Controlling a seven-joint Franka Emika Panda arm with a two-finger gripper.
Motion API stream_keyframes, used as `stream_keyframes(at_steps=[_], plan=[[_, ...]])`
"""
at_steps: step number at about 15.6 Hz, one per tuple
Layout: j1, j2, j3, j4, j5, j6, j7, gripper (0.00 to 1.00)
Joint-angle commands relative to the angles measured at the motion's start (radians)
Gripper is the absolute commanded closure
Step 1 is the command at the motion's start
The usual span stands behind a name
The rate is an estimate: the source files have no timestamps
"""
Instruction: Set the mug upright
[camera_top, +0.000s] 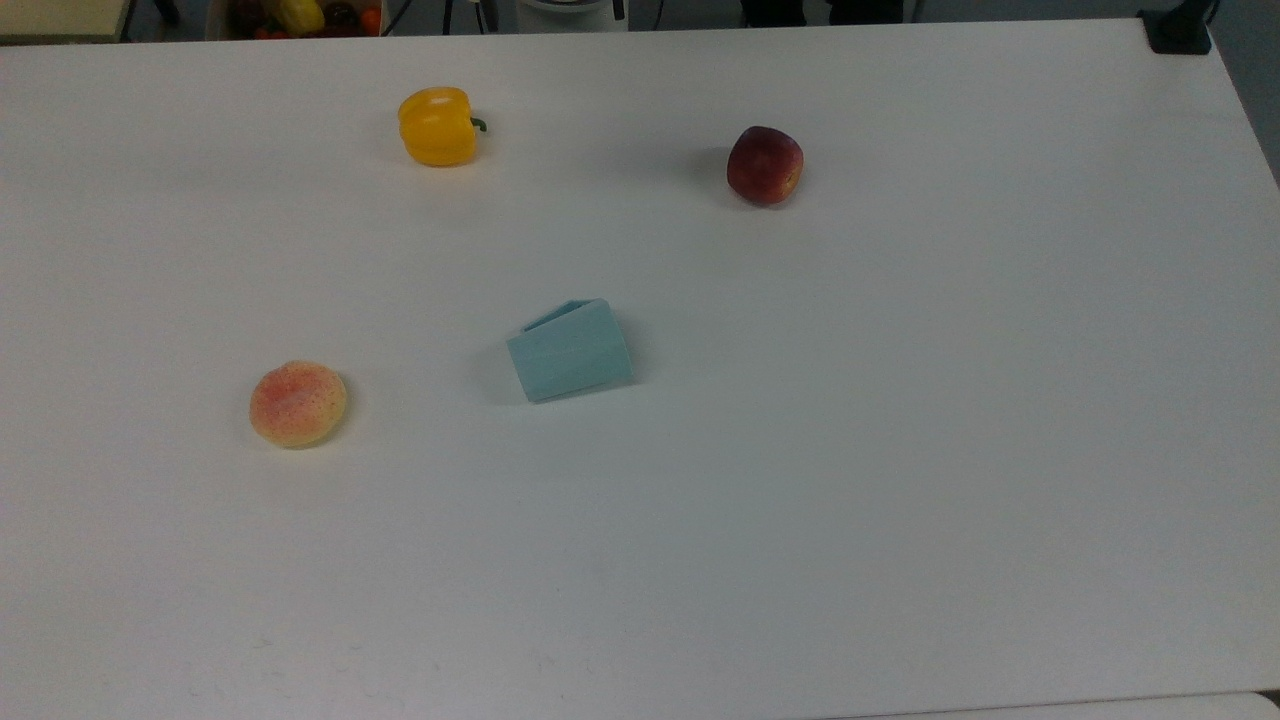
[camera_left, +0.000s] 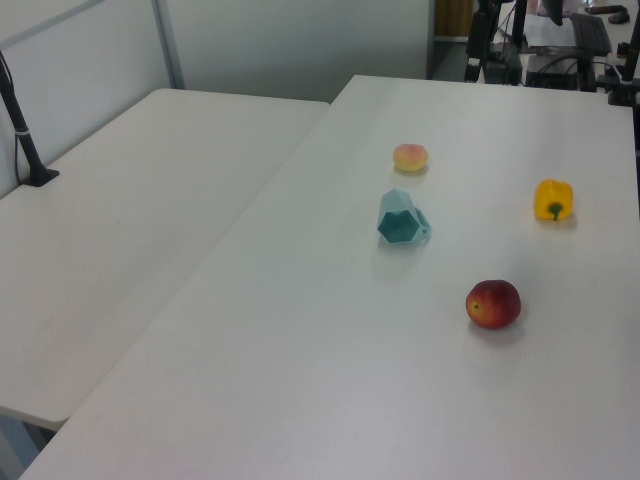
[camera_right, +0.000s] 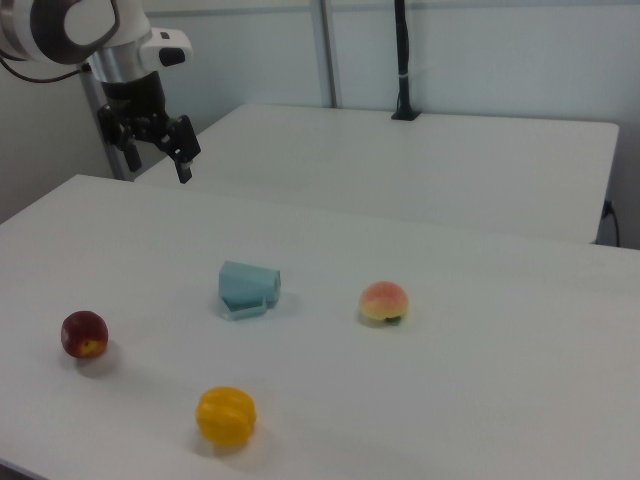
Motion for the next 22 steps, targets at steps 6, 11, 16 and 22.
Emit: stream_keyframes(at_steps=[6,11,16,22], plan=[[0.013,-0.008,-0.013,-0.034,-0.006,0.026,-0.014,0.00],[0.009,-0.008,-0.014,-0.033,-0.005,0.025,-0.018,0.00],[0.009,-0.005,-0.014,-0.033,-0.006,0.028,-0.011,0.00],[0.009,0.000,-0.016,-0.033,-0.008,0.028,-0.009,0.00]])
